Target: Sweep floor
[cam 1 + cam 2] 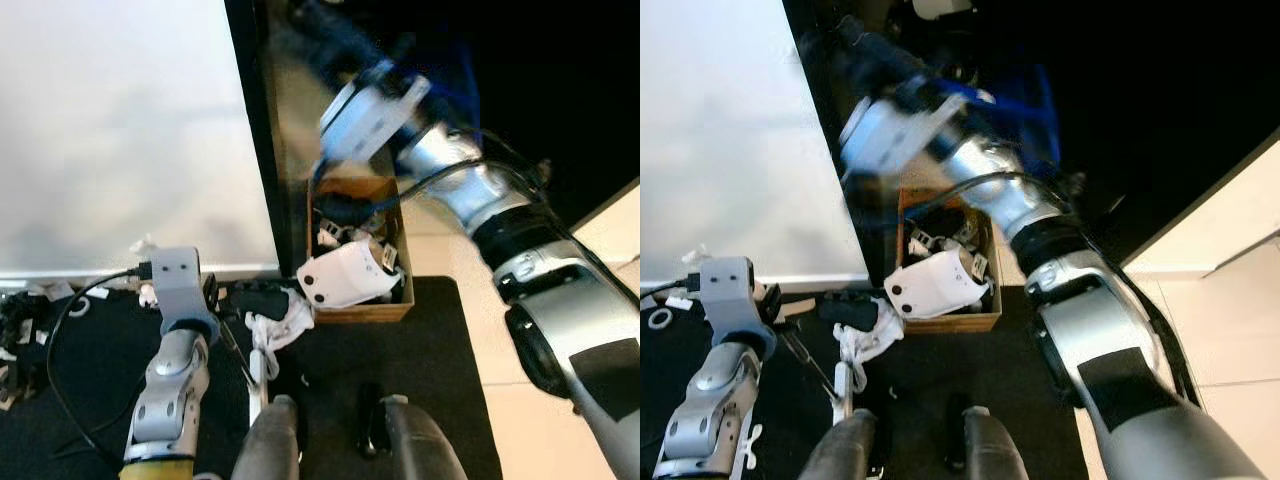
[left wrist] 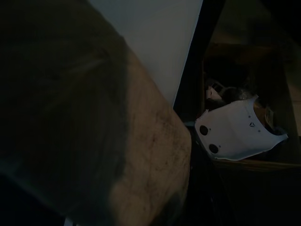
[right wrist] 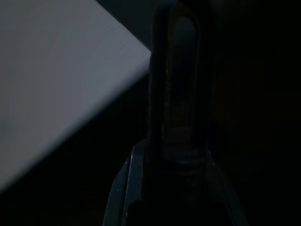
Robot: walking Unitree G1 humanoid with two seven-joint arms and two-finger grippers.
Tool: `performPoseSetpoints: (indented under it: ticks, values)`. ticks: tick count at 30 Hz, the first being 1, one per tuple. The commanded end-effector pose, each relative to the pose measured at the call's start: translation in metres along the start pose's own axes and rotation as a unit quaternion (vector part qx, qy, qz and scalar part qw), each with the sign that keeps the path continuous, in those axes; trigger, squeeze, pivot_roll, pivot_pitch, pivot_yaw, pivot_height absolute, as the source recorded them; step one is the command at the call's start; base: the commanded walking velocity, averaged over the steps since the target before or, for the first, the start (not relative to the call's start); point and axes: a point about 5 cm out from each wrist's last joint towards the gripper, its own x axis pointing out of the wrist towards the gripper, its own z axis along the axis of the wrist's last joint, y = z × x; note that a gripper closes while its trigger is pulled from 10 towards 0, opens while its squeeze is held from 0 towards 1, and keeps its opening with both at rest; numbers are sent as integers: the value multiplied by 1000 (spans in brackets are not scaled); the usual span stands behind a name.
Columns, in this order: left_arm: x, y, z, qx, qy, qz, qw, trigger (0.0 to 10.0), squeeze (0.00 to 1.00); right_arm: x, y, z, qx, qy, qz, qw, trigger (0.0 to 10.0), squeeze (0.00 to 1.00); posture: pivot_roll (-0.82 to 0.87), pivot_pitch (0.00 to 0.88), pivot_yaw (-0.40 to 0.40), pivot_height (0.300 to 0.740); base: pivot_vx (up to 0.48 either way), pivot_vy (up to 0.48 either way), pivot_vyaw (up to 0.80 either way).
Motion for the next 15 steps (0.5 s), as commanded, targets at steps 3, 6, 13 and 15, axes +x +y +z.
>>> performPoseSetpoints:
  ticks: [3, 6, 13, 15]
  values:
    - [3, 3, 2, 9, -1, -5, 1000, 10000, 0, -21, -31, -7, 0, 32, -36, 999, 10000, 0, 143, 149, 12, 740, 0, 0, 0]
    - [5, 7, 5, 12, -3, -3, 1000, 10000, 0, -44, -63, -11, -20, 72, -56, 996, 10000, 0, 126, 149, 20, 740, 0, 0, 0]
    - [9, 11, 6, 19, -1, -5, 1000, 10000, 0, -80, -88, -24, -17, 154, -31, 988, 10000, 0, 92, 148, 33, 740, 0, 0, 0]
    - [13, 11, 7, 21, -2, -6, 1000, 10000, 0, -97, -81, -33, 44, 192, -33, 980, 10000, 0, 87, 148, 32, 740, 0, 0, 0]
